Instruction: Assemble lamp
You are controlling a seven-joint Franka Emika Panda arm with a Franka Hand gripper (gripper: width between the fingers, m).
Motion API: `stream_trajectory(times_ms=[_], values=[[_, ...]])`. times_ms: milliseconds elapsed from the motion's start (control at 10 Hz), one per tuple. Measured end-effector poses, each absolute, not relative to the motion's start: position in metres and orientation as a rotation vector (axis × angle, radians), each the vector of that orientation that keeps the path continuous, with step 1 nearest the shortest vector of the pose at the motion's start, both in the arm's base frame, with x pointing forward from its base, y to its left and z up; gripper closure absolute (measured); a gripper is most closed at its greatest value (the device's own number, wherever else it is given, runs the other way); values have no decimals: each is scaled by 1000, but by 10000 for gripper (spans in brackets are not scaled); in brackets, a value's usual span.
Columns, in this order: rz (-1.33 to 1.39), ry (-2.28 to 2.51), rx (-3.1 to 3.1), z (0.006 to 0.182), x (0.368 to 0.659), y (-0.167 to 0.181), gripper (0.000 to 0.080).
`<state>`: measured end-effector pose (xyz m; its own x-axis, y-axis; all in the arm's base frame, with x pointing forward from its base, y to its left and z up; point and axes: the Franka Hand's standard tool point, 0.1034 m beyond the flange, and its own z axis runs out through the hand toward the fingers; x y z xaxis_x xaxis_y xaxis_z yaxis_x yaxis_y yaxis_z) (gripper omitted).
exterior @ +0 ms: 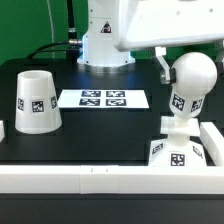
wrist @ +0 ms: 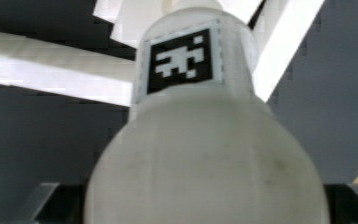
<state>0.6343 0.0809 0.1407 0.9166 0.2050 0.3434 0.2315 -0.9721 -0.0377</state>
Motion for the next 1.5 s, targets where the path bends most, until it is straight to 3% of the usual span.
stream_trajectory(times_ms=[400, 700, 1500], values=[[-564, -338, -2997, 141, 637, 79, 220], [-810, -329, -2985, 137, 624, 70, 220], [-905, -332, -2973, 126, 618, 71, 207]])
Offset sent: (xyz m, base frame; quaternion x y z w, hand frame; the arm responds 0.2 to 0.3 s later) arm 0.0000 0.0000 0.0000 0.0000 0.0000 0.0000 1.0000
